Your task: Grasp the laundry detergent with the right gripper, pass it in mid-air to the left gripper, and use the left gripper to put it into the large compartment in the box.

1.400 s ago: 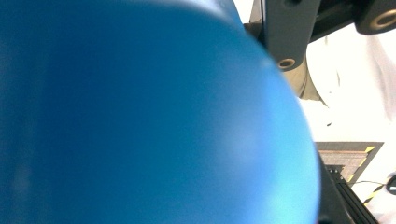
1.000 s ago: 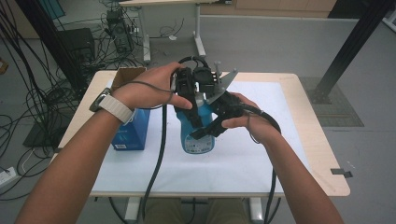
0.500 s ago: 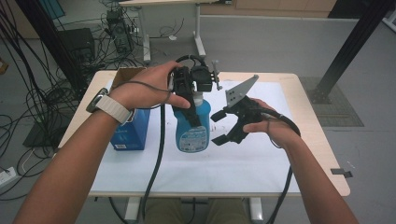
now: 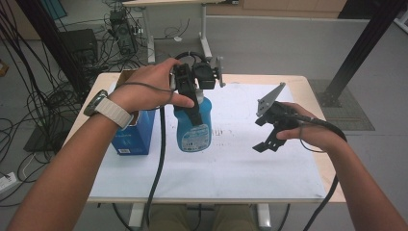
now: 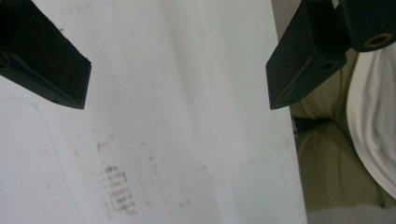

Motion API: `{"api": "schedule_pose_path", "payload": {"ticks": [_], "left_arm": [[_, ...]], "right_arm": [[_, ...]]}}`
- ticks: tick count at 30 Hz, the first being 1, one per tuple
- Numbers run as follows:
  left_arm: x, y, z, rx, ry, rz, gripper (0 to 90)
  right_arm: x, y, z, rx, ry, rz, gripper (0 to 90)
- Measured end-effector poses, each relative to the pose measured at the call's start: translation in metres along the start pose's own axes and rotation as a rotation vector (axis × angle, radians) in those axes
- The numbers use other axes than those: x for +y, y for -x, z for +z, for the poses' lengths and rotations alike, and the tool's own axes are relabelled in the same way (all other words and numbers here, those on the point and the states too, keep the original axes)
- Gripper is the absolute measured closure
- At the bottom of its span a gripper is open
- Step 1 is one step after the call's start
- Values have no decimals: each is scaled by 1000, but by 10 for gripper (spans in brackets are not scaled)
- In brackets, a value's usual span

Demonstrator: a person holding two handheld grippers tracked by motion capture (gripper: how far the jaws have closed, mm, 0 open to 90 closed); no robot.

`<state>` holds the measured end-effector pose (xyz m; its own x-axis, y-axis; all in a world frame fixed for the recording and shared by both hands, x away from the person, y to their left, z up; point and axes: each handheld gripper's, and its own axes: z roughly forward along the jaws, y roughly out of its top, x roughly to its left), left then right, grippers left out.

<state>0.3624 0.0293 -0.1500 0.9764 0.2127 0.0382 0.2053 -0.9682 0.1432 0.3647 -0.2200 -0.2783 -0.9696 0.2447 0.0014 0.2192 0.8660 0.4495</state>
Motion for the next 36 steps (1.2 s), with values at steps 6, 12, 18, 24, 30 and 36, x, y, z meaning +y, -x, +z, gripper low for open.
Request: {"api": "schedule_pose_path", "payload": {"ticks": [6,12,18,24,30,36], "left_arm": [[-1,-5,-12,58,-15,-98,375],[-2,-14,-24,87,-24,-235,374],[-2,-23,-36,130,-34,-355,375],[-4,-32,-49,159,-43,-447,374],[-12,-43,-63,179,-36,-566,374],[-23,-49,-80,200,-37,-654,374]], "right_arm": [[-13,5,-12,-51,-60,23,76],[-19,8,-25,-77,-80,44,78],[-25,13,-28,-89,-97,53,84],[-31,17,-25,-80,-117,58,84],[-30,18,-28,-78,-123,52,82],[-30,21,-31,-74,-136,40,79]]}}
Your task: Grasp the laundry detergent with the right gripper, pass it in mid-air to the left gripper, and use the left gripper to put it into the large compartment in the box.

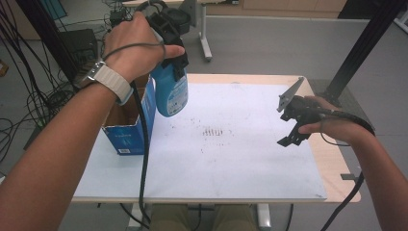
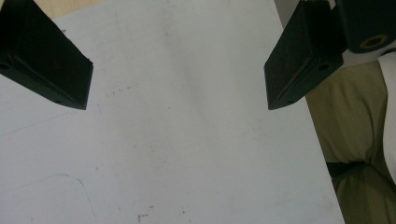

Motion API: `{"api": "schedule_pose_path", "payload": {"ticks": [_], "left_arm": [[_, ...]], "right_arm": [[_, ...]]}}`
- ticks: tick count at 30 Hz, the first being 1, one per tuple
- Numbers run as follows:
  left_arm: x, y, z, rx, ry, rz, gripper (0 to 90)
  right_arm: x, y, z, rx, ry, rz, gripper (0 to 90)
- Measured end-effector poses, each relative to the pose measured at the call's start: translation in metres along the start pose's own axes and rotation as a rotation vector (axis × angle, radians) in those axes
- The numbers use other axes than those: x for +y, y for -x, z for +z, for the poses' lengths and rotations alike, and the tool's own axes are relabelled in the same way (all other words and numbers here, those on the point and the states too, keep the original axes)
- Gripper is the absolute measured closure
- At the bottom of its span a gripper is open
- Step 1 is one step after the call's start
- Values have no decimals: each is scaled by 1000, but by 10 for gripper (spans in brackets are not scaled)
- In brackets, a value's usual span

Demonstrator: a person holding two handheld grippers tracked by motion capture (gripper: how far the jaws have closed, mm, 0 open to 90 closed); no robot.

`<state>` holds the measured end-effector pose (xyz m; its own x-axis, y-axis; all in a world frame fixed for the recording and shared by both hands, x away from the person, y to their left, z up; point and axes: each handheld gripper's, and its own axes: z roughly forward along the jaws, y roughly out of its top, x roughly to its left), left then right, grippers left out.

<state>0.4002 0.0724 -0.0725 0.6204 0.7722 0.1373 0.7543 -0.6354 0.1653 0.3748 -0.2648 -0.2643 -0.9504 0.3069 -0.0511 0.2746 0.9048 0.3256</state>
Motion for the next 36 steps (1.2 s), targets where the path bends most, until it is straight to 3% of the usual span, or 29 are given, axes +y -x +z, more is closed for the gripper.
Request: {"api": "schedule_pose_path", "payload": {"ticks": [2,7,14,24,36], "left_arm": [[-1,-3,-2,4,-1,-10,374],[-7,-15,-14,45,-14,-85,374],[-15,-32,-21,35,-1,-191,374],[-25,-55,-21,61,-11,-281,375],[-36,-77,-24,59,-18,-381,375]], "right_arm": [[1,0,0,8,-7,-4,78],[2,1,1,20,2,-6,75],[-1,3,8,23,2,4,76],[-2,3,11,19,-7,3,77],[-1,5,13,15,-9,12,77]]}}
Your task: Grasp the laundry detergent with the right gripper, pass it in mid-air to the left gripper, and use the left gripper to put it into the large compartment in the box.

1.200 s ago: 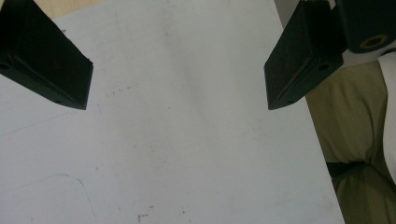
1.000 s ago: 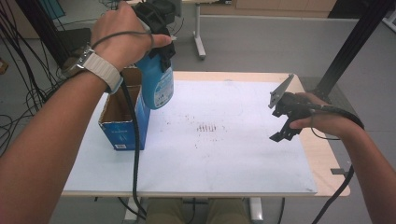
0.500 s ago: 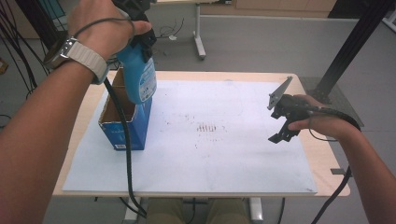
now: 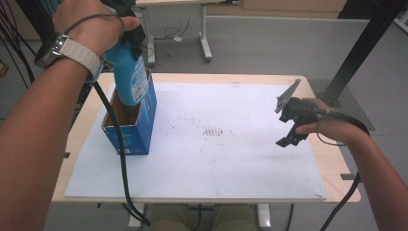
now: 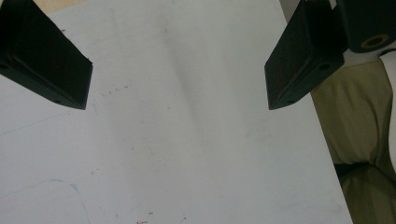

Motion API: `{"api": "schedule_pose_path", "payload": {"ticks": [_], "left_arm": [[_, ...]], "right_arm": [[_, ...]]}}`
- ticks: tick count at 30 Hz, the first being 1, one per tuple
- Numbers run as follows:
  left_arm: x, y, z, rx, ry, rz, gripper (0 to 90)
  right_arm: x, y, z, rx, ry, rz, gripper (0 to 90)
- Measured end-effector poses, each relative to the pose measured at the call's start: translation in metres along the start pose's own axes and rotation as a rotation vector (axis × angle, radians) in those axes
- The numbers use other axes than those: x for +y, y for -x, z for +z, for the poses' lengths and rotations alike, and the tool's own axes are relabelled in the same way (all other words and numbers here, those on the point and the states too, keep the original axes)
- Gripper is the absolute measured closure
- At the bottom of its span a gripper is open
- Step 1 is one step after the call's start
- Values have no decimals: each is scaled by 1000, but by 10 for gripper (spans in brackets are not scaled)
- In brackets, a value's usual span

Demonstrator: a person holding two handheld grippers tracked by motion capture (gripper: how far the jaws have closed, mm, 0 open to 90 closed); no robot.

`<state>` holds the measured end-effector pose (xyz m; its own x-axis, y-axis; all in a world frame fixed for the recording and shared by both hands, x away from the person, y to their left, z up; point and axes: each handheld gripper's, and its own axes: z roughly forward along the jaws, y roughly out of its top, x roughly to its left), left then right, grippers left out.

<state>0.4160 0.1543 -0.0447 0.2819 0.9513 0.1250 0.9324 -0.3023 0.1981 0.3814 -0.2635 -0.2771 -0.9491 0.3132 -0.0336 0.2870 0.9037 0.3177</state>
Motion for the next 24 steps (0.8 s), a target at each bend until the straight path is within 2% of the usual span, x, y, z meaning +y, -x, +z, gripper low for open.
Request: {"api": "schedule_pose_path", "payload": {"ticks": [11,24], "left_arm": [[4,-18,8,11,-22,-80,375],[5,-34,22,12,-29,-130,375]], "right_arm": [[-1,2,1,3,-2,11,78],[-4,6,4,7,-4,25,78]]}}
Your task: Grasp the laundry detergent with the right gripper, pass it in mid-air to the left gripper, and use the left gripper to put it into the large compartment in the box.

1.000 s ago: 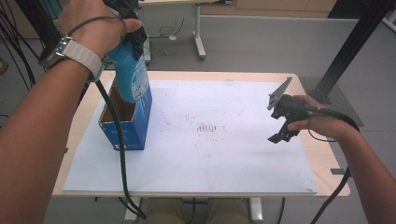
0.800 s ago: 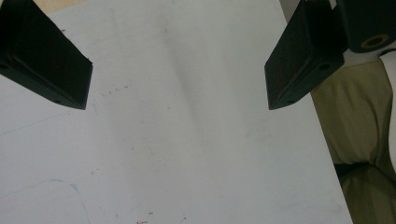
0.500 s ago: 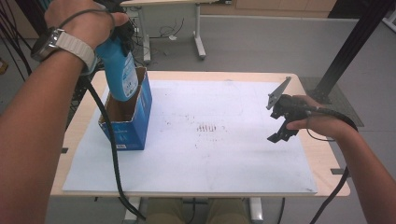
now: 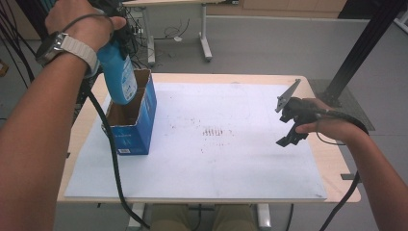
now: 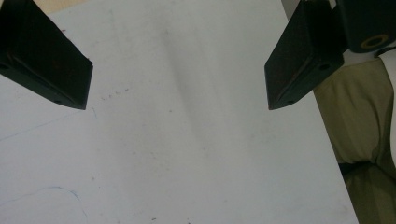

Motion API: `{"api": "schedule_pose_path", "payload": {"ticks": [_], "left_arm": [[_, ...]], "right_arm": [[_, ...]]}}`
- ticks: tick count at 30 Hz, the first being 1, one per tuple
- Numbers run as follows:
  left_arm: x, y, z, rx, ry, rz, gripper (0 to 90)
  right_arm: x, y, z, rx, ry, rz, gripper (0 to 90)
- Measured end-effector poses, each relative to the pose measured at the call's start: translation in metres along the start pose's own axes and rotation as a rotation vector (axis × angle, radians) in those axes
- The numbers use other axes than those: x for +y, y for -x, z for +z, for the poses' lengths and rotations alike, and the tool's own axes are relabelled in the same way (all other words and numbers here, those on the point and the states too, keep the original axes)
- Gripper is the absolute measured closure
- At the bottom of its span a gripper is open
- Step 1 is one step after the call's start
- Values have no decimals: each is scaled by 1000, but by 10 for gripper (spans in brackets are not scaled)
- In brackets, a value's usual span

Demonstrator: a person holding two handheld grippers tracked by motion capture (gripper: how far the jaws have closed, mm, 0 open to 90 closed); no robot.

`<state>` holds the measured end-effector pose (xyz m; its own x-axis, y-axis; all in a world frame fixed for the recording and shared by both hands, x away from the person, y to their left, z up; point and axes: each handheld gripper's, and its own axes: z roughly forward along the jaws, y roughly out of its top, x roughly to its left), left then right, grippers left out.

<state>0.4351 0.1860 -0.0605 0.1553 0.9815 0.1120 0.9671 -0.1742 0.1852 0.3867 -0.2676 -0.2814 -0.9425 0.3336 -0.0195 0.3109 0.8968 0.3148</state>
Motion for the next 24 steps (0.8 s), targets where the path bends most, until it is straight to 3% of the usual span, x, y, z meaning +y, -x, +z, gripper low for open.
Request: {"api": "schedule_pose_path", "payload": {"ticks": [24], "left_arm": [[2,-14,27,1,-21,-26,375]], "right_arm": [[-3,1,3,1,2,16,78]]}}
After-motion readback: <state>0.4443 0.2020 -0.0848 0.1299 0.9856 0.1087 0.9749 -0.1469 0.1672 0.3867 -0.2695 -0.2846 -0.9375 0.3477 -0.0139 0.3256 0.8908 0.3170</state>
